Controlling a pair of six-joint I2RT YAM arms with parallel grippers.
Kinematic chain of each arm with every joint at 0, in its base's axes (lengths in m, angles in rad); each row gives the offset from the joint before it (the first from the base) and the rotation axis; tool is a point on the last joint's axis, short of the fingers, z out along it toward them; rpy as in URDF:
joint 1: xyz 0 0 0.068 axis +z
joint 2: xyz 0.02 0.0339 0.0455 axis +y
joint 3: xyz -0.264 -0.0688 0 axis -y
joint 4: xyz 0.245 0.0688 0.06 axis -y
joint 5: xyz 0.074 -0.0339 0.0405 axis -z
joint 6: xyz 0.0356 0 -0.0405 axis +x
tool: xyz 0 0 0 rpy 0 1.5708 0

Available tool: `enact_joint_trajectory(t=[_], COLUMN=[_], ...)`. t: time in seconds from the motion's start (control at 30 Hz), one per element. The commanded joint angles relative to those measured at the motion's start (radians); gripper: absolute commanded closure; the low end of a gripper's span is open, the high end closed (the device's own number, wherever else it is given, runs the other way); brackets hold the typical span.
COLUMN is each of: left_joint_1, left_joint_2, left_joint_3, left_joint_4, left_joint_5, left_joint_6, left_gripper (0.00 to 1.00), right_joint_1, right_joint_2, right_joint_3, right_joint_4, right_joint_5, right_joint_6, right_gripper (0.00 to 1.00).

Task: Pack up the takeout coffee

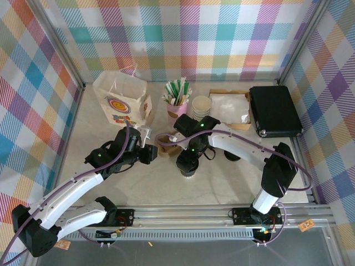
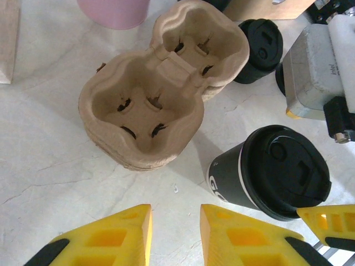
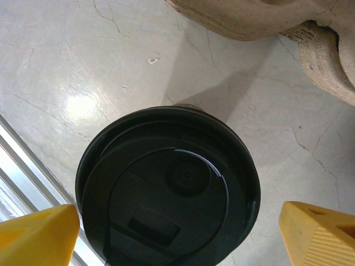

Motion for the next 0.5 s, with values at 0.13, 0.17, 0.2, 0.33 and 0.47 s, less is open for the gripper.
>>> enact_joint_trajectory(t=[0.13, 0.17, 0.2, 0.33, 0.47], left_joint_1=[0.006, 0.006, 0.006, 0.006, 0.006], left_joint_2=[-0.016, -0.016, -0.017, -0.017, -0.017], left_joint_3=[-0.004, -0.001, -0.001, 0.000, 0.000], left_joint_4=[-0.030, -0.034, -0.035, -0.040, -0.042], left_joint_5=[-0.015, -0.015, -0.015, -0.013, -0.011], left_joint_6=[0.024, 0.025, 0.028, 0.034, 0.039], left_gripper=[0.71, 0.71, 0.71, 0.71, 0.71], right_joint_1=[0.013, 0.013, 0.014, 0.022, 0.029], right_joint_2=[0.022, 0.021, 0.022, 0.020, 0.023], right_joint_3=[0.014, 0.011, 0.009, -0.007, -0.012], right_joint_4=[-0.022, -0.022, -0.022, -0.024, -0.029], right_joint_5=[-0.017, -0.022, -0.026, -0.026, -0.020], right_joint_6=[0.006, 0.011, 0.018, 0.034, 0.079], right_gripper=[0.13, 0.14, 0.14, 0.16, 0.17])
